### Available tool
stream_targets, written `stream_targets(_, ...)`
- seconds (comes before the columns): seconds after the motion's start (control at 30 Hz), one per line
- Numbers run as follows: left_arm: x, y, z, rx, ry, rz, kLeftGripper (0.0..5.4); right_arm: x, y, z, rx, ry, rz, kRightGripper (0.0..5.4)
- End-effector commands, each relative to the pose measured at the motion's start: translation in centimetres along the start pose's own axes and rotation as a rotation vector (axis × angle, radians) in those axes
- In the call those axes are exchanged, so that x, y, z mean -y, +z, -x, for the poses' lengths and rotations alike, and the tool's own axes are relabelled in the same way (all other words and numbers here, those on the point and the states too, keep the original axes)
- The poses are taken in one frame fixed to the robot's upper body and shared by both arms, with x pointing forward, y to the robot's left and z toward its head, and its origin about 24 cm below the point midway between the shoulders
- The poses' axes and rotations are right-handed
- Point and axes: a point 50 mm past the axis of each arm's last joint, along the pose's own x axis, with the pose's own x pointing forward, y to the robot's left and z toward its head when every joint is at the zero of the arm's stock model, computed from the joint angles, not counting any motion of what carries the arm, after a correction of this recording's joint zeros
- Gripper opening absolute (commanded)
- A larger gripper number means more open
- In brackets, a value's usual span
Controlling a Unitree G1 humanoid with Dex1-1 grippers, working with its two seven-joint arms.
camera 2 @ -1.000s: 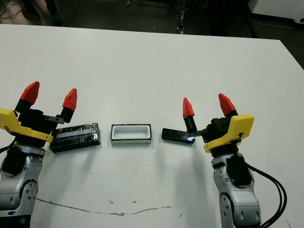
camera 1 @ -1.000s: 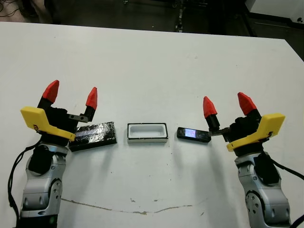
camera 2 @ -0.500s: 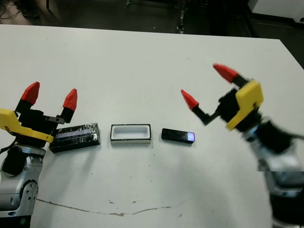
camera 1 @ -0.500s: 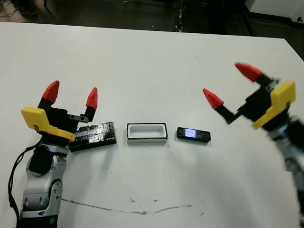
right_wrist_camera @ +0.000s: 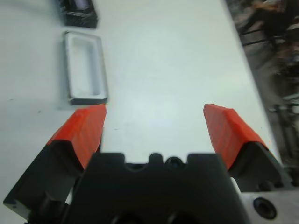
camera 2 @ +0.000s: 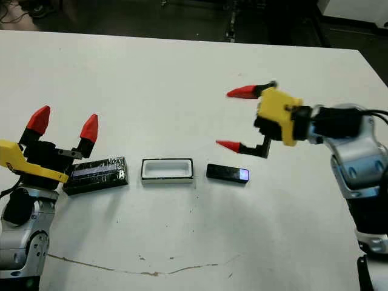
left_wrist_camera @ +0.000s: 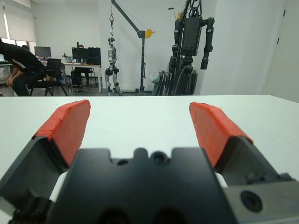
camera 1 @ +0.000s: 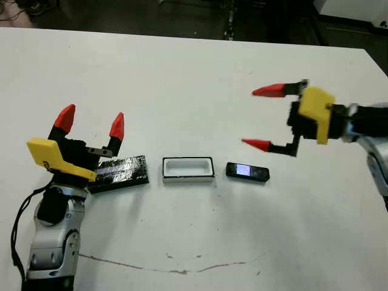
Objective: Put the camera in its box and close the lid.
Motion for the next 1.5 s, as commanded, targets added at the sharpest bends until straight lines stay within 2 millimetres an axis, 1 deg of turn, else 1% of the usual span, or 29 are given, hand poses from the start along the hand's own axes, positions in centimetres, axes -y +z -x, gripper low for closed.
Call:
stream_targets(0.03,0.1,-0.3,0.2,-0.02,0.004,-0.003,5.4,-0.1,-0.7,-0.6,-0.051,0.09,-0.036,5.4)
stream_targets(0.37,0.2,-0.3,0.2,-0.019,0.008,0.005,5.4,-1.4,-2.4,-2.2,-0.089,0.216,-0.051,5.4)
stream_targets(0.57,0.2,-0.2,0.1,-0.02,0.001,0.0,5.4,-2.0,-3.3,-2.6,-0.128,0.254,-0.075,5.4)
stream_targets(0.77,0.2,-0.2,0.0,-0.023,0.005,-0.001,5.4,-2.5,-4.0,-3.1,-0.129,0.296,-0.067,5.4)
stream_targets(0.97,0.2,-0.1,0.0,-0.023,0.004,-0.001,5.4,-2.9,-4.6,-3.4,-0.13,0.306,-0.071,5.4)
stream_targets(1.23,0.3,0.0,0.1,-0.026,0.004,-0.071,5.4,-3.5,-5.3,-3.8,-0.144,0.297,-0.07,5.4)
stream_targets(1.37,0.3,-0.1,0.2,-0.025,0.012,-0.05,5.4,-3.8,-5.6,-4.0,-0.146,0.289,-0.078,5.4)
stream_targets(1.5,0.3,-0.1,0.2,-0.027,0.007,-0.027,5.4,-4.3,-6.2,-4.2,-0.15,0.284,-0.112,4.97)
